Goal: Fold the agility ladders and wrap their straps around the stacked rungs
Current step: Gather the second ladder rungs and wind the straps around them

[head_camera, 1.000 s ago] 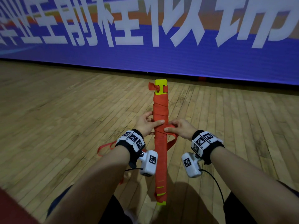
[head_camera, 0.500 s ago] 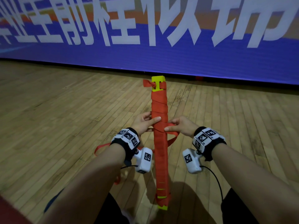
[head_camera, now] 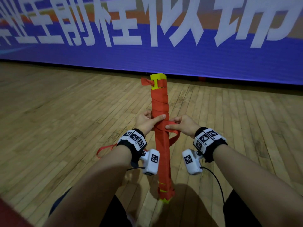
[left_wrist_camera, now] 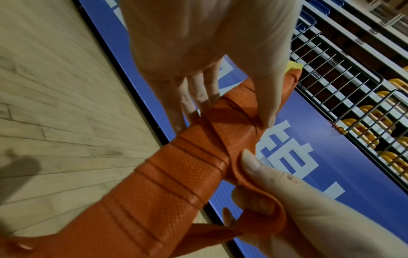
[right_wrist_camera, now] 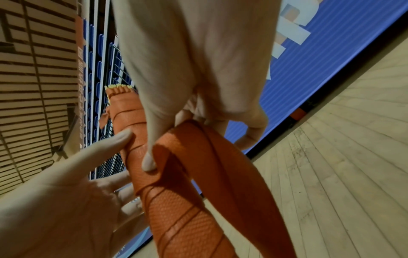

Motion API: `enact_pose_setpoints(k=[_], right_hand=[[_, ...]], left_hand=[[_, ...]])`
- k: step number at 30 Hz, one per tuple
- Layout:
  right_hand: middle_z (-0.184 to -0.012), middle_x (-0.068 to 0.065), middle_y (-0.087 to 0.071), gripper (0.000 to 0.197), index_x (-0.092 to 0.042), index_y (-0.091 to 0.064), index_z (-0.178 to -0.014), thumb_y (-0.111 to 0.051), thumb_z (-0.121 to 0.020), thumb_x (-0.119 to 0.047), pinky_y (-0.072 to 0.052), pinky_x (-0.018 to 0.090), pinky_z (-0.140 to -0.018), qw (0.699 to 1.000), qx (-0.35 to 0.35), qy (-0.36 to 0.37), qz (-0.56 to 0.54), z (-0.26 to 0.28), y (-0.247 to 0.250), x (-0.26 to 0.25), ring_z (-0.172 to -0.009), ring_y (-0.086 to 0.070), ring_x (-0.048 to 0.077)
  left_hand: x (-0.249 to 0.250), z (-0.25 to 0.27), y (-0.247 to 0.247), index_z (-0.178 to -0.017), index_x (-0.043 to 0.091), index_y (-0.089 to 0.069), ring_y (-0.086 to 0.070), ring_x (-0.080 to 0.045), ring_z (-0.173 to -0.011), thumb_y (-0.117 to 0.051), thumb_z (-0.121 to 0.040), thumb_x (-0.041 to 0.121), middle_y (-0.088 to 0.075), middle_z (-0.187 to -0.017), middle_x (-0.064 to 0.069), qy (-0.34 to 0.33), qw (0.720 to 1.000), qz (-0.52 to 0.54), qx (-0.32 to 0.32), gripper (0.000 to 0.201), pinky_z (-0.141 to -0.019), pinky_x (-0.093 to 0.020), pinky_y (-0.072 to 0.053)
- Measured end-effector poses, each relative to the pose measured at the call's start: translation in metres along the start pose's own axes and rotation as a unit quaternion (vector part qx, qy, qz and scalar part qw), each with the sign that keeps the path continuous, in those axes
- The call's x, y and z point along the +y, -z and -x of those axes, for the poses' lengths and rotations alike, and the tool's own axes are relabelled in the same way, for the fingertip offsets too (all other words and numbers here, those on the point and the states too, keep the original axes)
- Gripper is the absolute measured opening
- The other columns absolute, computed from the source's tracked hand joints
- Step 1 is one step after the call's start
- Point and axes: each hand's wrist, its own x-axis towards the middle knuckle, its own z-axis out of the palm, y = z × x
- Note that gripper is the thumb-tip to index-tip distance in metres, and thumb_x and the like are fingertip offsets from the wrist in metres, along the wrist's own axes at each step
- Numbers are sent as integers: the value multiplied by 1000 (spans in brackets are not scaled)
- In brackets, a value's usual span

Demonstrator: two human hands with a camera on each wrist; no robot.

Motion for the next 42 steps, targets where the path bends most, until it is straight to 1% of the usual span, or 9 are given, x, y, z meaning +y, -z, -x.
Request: enact_pose_setpoints(k=[4, 8, 13, 19, 22, 26, 32, 37, 42], right_hand=[[-81, 1, -69, 18, -1, -69, -99, -70, -82, -8, -52, 17, -73, 997, -42, 3, 66, 2, 7, -3, -68, -63, 5], [-76, -4, -66, 9, -11, -69, -91, -71, -83, -15, -49, 18, -71, 987, -62, 10, 145, 5, 11, -3, -64, -60, 1], [-74, -8, -67, 10, -13, -69, -91, -71, -83, -17, -49, 15, -69, 988, -62, 10, 138, 8, 16, 0, -62, -61, -2], [-77, -8, -72, 12, -15, -72, -92, -71, -81, -9, -53, 20, -78, 997, -61, 10, 38, 12, 20, 3, -74, -66, 8], [-70, -8, -71, 15, -22, -71, -79, -71, -81, -6, -52, 19, -72, 998, -52, 12, 28, 16, 19, 2, -68, -65, 5], [-60, -12, -67, 21, -25, -67, -72, -71, -81, -7, -47, 17, -65, 997, -48, 8, 67, 16, 17, 4, -58, -59, -2], [-87, 0, -63, 19, -18, -57, -86, -74, -80, -15, -49, 20, -74, 988, -58, -8, 146, 14, 17, 6, -83, -61, 15], [-74, 5, -63, 30, -19, -43, -89, -69, -83, -6, -39, 17, -46, 994, -82, -53, 50, 16, 15, 10, -52, -58, 6], [-81, 9, -63, 20, -17, -49, -94, -65, -87, -6, -46, 17, -56, 989, -129, -60, 41, 16, 7, 11, -62, -60, 10]], left_hand=[[-2, 2, -1, -90, 14, -59, -67, -13, -74, -78, -78, 18, -69, -86, -6, -5, 1000, -17, -5, 22, -64, -27, -58], [-2, 3, -4, -103, 7, -63, -66, -9, -71, -72, -83, 15, -68, -84, -3, -4, 999, -36, -35, 24, -60, -22, -56], [3, 7, -6, -96, 12, -60, -63, 4, -56, -66, -87, 11, -66, -75, 4, 9, 997, -31, -76, 10, -54, -18, -53], [8, 11, -5, -104, 13, -51, -65, -11, -82, -67, -87, 14, -67, -90, -1, 31, 995, -7, -98, 22, -63, -23, -54], [6, 14, -9, -114, 6, -51, -68, -18, -89, -74, -80, 12, -68, -104, -11, 22, 996, -10, -89, 42, -76, -33, -58], [1, 14, -13, -108, 7, -53, -68, -26, -95, -82, -72, 12, -68, -107, -16, 3, 997, -44, -59, 47, -86, -42, -56], [-5, 9, -9, -99, 13, -52, -67, -27, -95, -83, -71, 12, -67, -106, -16, 1, 996, -67, -56, 41, -84, -37, -56], [-14, 2, -2, -96, 17, -53, -67, -26, -97, -86, -67, 20, -68, -105, -12, 5, 995, -91, -37, 44, -86, -40, -55], [-17, -1, 1, -92, 17, -52, -67, -28, -96, -86, -67, 18, -68, -102, -13, 2, 996, -87, -29, 42, -84, -42, -56]])
